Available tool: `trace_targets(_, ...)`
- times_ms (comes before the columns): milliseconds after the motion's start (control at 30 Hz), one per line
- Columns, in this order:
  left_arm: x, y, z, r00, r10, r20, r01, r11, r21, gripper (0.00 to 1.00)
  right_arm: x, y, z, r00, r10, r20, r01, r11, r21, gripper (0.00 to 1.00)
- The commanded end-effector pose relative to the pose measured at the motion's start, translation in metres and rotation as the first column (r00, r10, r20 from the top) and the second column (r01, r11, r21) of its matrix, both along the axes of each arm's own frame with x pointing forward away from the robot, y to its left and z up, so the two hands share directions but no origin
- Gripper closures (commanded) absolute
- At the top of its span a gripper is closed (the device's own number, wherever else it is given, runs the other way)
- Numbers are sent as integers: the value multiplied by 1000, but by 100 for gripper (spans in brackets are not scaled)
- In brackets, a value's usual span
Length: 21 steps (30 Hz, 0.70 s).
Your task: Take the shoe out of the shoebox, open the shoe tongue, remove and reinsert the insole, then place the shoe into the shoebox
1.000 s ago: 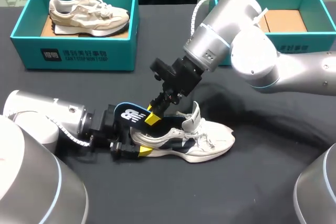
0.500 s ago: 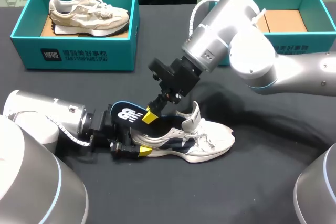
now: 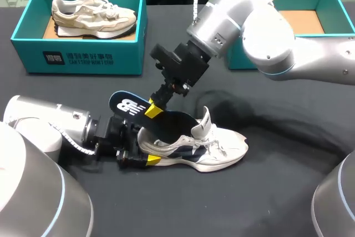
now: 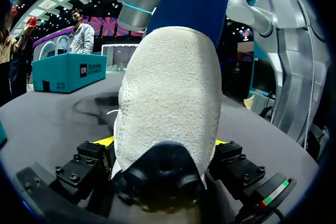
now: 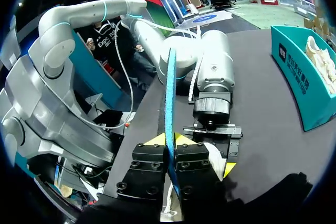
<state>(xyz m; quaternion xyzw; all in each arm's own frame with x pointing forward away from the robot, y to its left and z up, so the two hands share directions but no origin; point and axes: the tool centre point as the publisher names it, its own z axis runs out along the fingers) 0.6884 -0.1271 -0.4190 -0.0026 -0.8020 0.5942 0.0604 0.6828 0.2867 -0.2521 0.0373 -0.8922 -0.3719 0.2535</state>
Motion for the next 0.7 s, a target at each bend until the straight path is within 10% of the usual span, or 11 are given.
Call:
trace_targets(33, 0, -1, -4, 1000, 1, 0, -1, 1000, 1, 100, -1, -1, 1, 1000, -1, 3, 1, 1000, -3, 100)
trace_targets(700, 0, -1, -4, 1000, 1, 0, -1, 1000, 1, 100, -2, 7, 82, 998, 34, 59, -43, 984, 171, 100)
